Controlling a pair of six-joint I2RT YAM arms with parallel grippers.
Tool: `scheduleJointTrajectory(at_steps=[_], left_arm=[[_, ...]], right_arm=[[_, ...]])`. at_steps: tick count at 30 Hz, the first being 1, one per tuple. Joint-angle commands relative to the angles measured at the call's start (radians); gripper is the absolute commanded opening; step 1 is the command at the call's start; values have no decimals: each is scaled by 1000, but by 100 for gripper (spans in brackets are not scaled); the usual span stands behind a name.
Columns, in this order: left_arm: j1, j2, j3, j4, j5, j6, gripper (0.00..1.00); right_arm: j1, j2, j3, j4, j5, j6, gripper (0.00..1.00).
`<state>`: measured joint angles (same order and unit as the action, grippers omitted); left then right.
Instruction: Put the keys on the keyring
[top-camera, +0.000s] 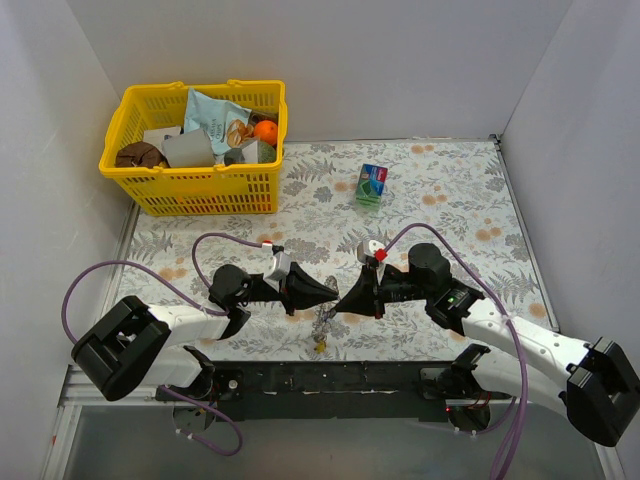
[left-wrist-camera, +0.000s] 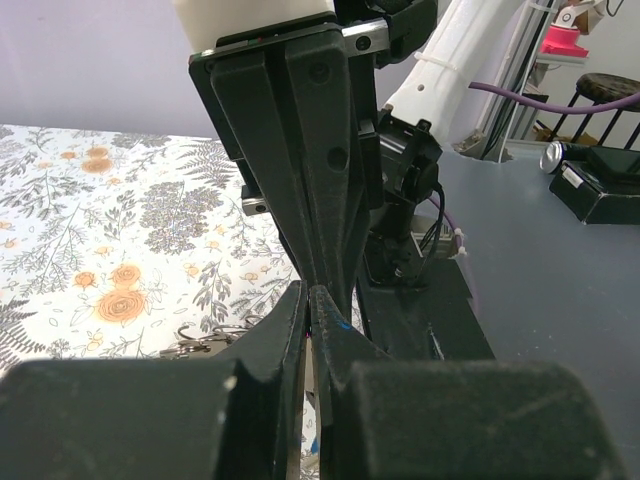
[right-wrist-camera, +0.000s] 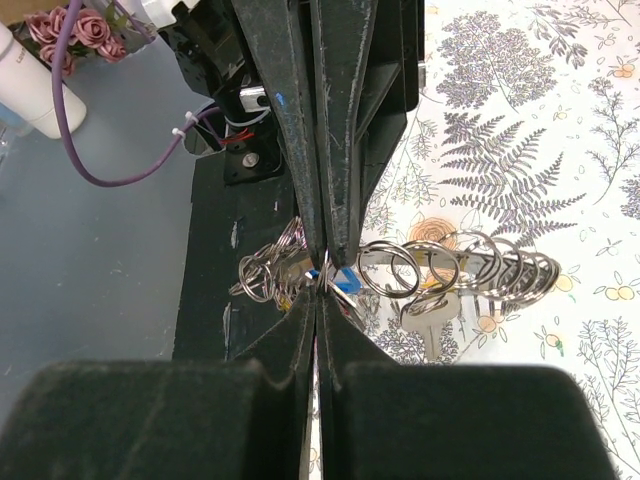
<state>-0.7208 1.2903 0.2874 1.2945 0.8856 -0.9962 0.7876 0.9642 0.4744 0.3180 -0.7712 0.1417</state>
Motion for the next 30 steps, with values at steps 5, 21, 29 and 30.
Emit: scheduleJointTrajectory(at_steps=[5,21,29,30], left_arm=[[-5,-13,27,431,-10,-4,0],[-5,-111,-10,212,-19,123,0],[-5,-143,-17,60,-27,194,0],[-5,-143,-14,42,-24,214,0]], right_arm=[[21,5,-13,87,39,13,15],[21,-251,-26,-148,309,-93,82],[21,-257,-30,-154,342,-94,84],[21,-259,-31,-154,345,-96,84]])
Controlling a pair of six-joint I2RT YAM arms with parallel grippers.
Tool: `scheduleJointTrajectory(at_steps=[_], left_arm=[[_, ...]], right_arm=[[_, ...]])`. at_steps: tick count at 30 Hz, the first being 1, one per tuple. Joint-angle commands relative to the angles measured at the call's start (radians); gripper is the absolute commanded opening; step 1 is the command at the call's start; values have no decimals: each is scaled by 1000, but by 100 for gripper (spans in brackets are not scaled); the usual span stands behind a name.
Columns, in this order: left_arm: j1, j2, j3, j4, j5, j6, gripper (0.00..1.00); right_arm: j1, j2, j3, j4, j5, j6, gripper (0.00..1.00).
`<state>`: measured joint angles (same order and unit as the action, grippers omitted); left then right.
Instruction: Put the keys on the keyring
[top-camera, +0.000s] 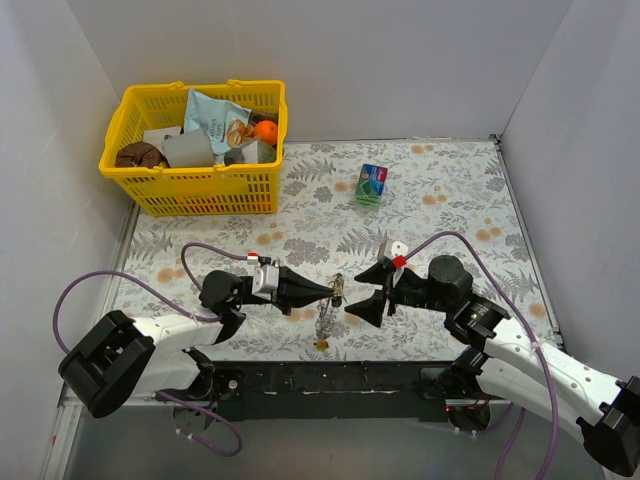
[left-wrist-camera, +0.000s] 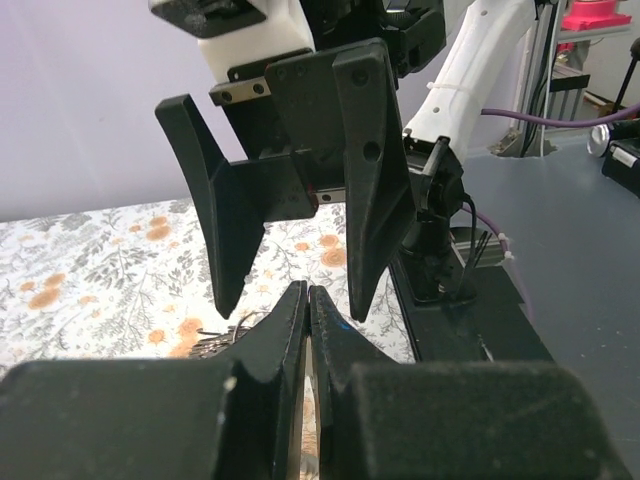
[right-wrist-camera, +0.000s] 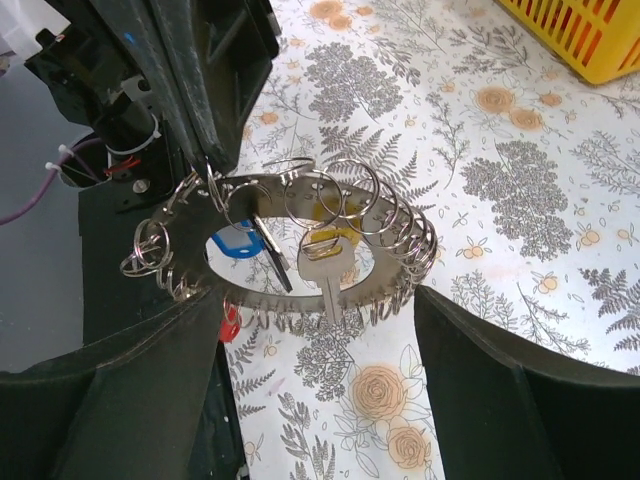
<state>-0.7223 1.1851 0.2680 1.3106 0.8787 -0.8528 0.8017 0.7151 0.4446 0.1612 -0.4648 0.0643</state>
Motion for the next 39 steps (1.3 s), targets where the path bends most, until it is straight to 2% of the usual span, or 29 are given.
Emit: scheduleJointTrajectory(at_steps=[1,5,9,17,20,24,28,30,39], left_arm=[[-3,-36,8,9,-17,78,0],[-3,2,30,-31,-1,93,0],[-3,91,62,-1,39,84,0],[-6,335,120,350,89,-122,0],[-9,363,140,398,95,-150,0],[-9,346,135,369,88,-123,0],[-9,346,172,170,80,-24,0],[-11,370,165,145,69,-14,0],[-12,616,187,447,17,-184,20]], right_arm=[[7,-12,-3,1,43,-18,85],[7,-29,-7,-5,66,-18,85],[7,-40,-9,-18,75,-18,85],[5,-81,-11,-52,115,-21,85],[5,-95,-12,-63,130,-24,86],[5,-101,-18,-68,137,-26,86],[5,-92,-23,-57,132,-23,86],[5,-86,-23,-54,126,-23,86],[5,-109,-20,-84,144,-27,87]])
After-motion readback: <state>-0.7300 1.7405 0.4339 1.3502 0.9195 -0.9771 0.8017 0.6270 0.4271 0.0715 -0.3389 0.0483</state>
